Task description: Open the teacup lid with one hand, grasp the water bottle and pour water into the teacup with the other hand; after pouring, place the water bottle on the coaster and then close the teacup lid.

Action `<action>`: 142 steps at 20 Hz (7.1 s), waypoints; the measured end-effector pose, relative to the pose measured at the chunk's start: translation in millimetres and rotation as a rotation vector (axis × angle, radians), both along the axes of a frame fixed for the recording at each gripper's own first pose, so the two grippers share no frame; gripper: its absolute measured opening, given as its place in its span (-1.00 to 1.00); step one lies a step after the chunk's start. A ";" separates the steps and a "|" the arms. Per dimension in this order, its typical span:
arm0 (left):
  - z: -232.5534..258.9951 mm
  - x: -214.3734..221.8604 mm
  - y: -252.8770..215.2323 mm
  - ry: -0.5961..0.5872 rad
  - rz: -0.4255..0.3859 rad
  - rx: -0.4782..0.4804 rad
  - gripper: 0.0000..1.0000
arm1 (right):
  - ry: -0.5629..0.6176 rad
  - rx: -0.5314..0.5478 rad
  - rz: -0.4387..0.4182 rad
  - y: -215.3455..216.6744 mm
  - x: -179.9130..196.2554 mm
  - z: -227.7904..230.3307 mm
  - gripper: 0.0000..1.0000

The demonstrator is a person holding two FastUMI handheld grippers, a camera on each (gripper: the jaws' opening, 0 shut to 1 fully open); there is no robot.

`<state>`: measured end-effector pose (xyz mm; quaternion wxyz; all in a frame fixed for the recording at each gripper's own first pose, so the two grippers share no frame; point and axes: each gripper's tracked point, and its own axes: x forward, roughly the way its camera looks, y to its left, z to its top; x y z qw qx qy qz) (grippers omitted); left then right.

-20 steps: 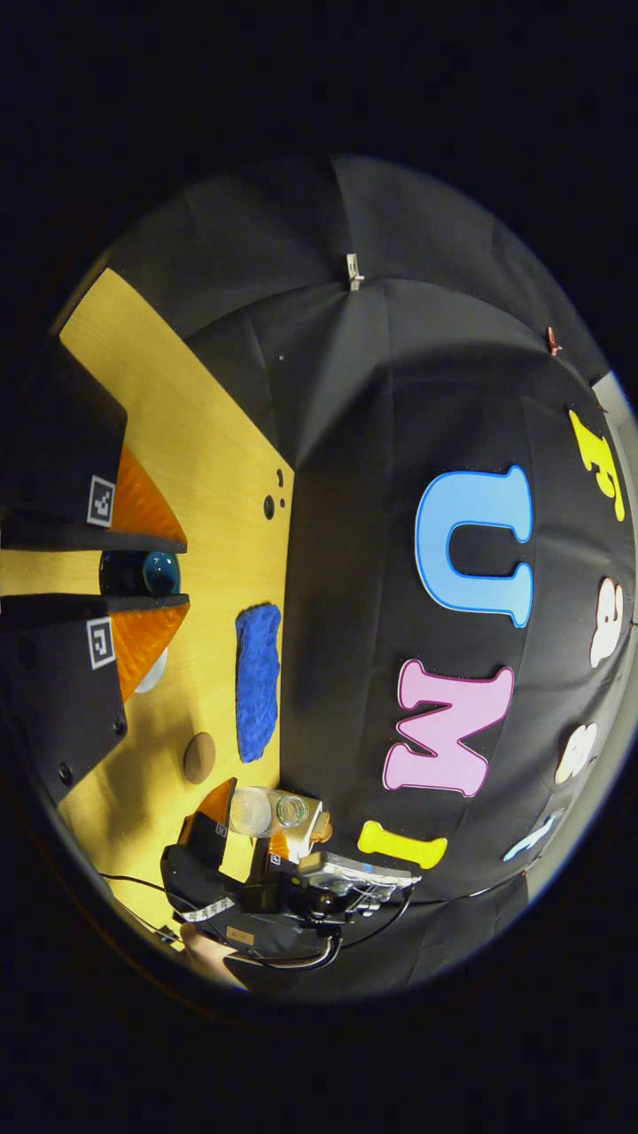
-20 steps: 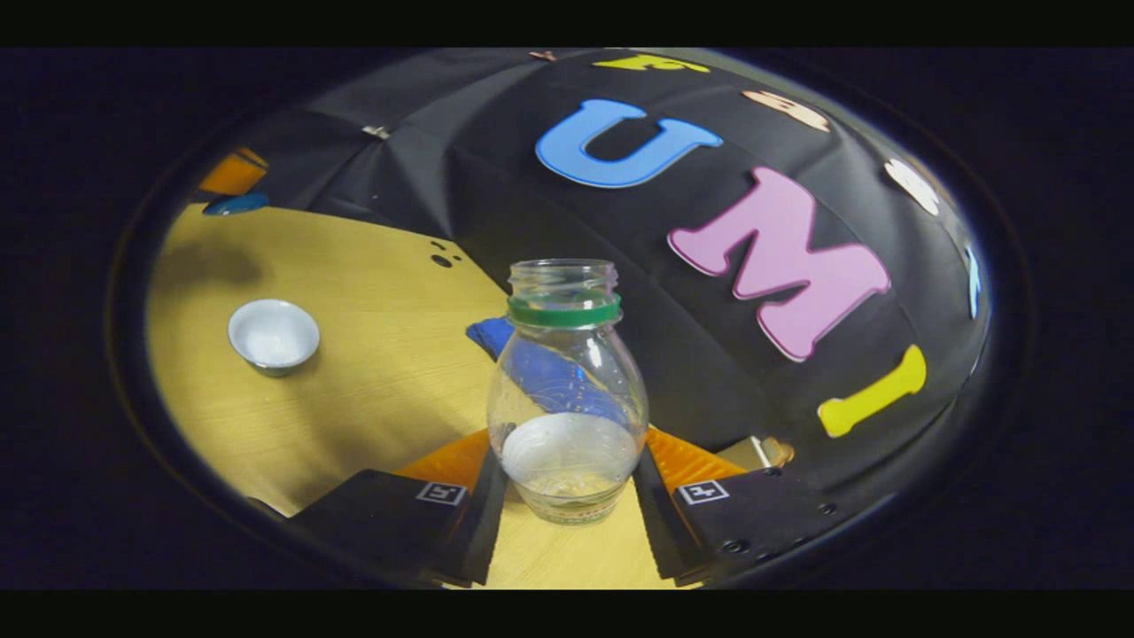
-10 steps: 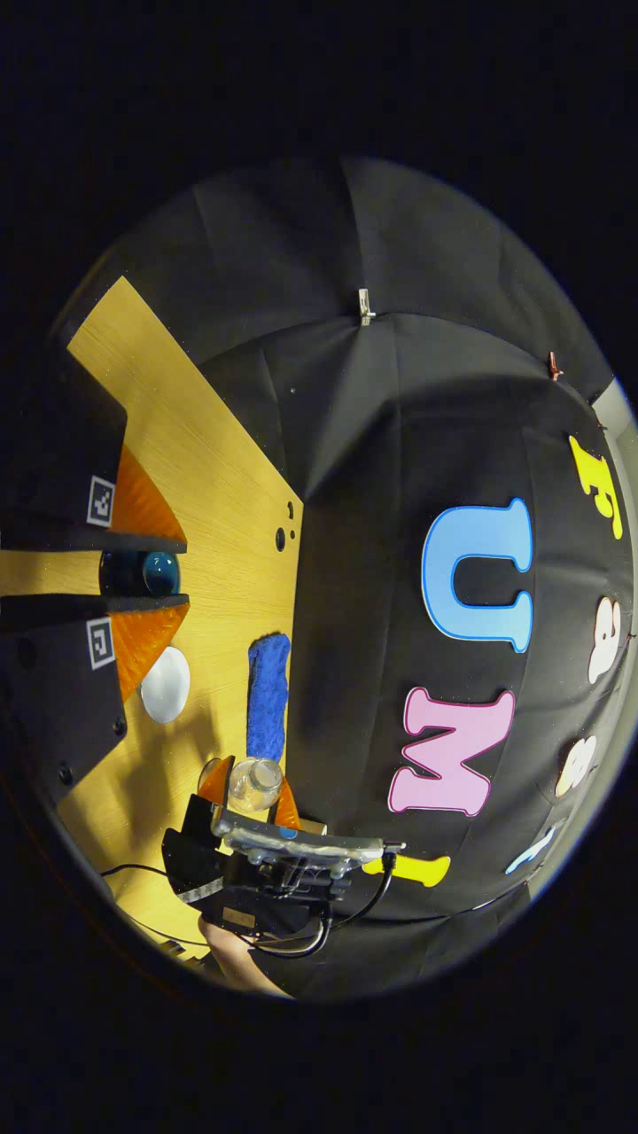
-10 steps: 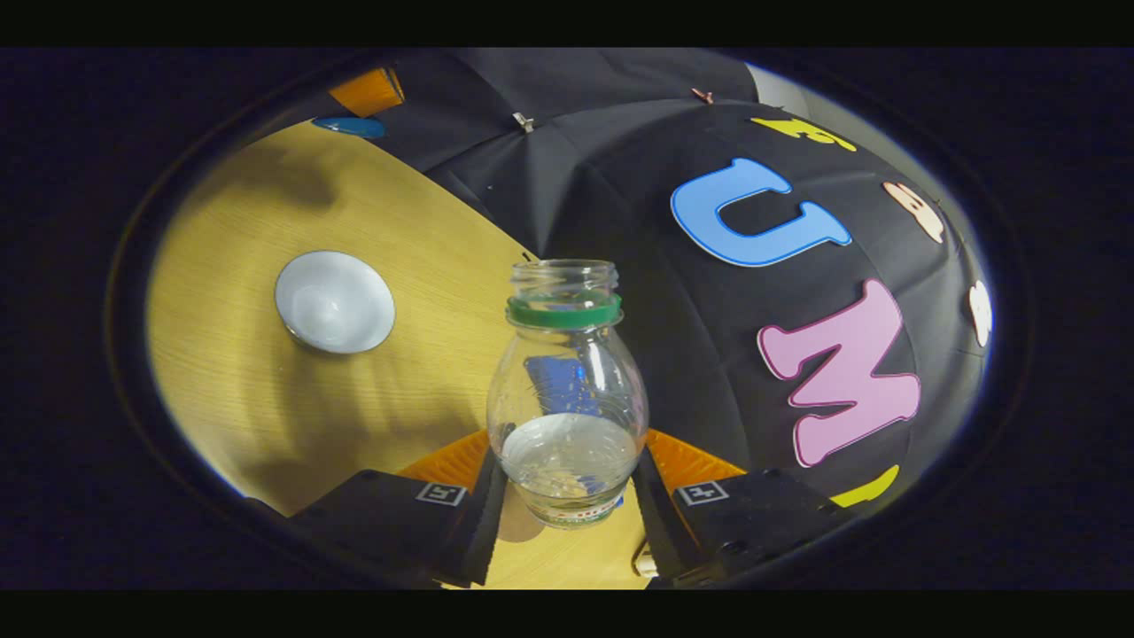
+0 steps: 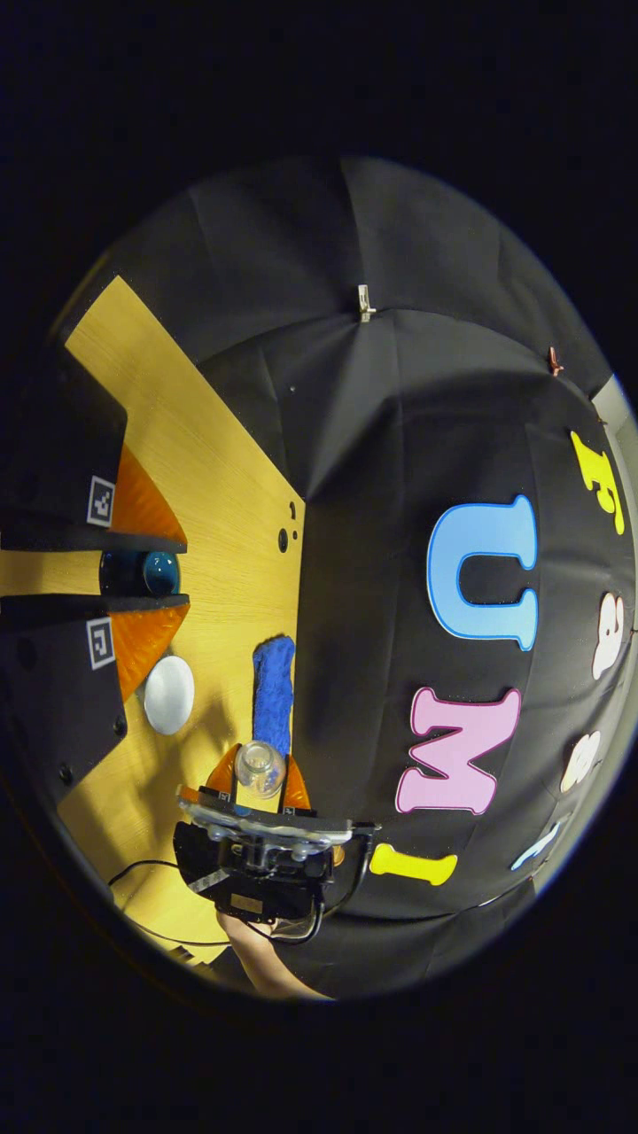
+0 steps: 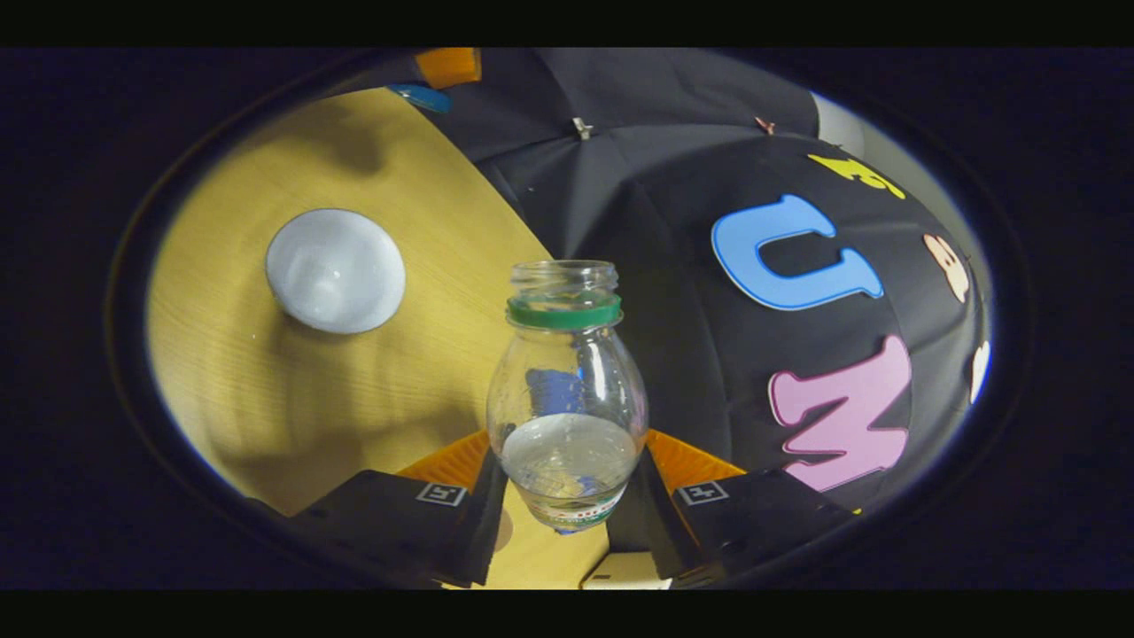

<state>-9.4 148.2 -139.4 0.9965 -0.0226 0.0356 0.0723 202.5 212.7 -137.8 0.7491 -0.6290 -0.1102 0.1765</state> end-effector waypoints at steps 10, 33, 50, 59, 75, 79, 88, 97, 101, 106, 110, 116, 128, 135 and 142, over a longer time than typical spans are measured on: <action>-14.2 -6.6 -2.2 0.024 0.033 -0.035 -0.55 | -0.005 -0.097 0.095 20.1 6.5 -28.3 0.41; -27.3 -0.6 -4.1 0.051 0.010 -0.053 -0.53 | -0.143 -0.311 0.232 28.6 29.9 -14.7 0.41; -28.2 2.2 3.5 0.054 0.007 -0.050 -0.60 | -0.208 -0.432 0.289 38.4 32.3 -14.9 0.41; -29.0 0.2 2.8 0.058 0.005 -0.046 -0.53 | -0.245 -0.475 0.308 45.9 32.8 -11.8 0.41; -29.5 -2.1 -4.2 0.057 0.000 -0.042 -0.53 | -0.304 -0.535 0.311 48.5 36.7 -2.9 0.41; -30.9 -3.2 -4.8 0.059 0.000 -0.044 -0.60 | -0.318 -0.543 0.321 49.2 32.6 -0.8 0.41; -31.4 -7.8 -3.2 0.062 0.003 -0.046 -0.53 | -0.365 -0.552 0.323 47.6 31.2 10.9 0.41; -28.0 -5.5 -5.9 0.055 -0.008 -0.038 -0.60 | -0.417 -0.565 0.329 50.7 32.2 23.6 0.41; -27.7 -6.0 -4.7 0.054 -0.005 -0.036 -0.53 | -0.430 -0.576 0.342 54.6 32.8 27.9 0.41; -28.2 -7.7 -3.8 0.051 0.003 -0.038 -0.53 | -0.449 -0.592 0.363 61.6 32.7 37.4 0.41; -25.5 -9.5 -0.9 0.045 0.016 -0.032 -0.53 | -0.465 -0.608 0.382 66.9 32.0 41.3 0.41; -27.2 -10.9 -2.2 0.045 0.021 -0.028 -0.53 | -0.483 -0.633 0.407 69.4 29.9 39.3 0.41; -29.3 -10.2 -11.4 0.050 0.014 -0.013 -0.53 | -0.505 -0.662 0.430 74.9 25.1 34.3 0.41; -24.7 -6.3 -15.0 0.039 0.015 -0.011 -0.53 | -0.488 -0.653 0.410 70.5 27.1 36.0 0.41; -10.6 3.0 -17.4 0.018 0.004 -0.007 -0.53 | -0.350 -0.594 0.329 43.8 28.8 29.3 0.41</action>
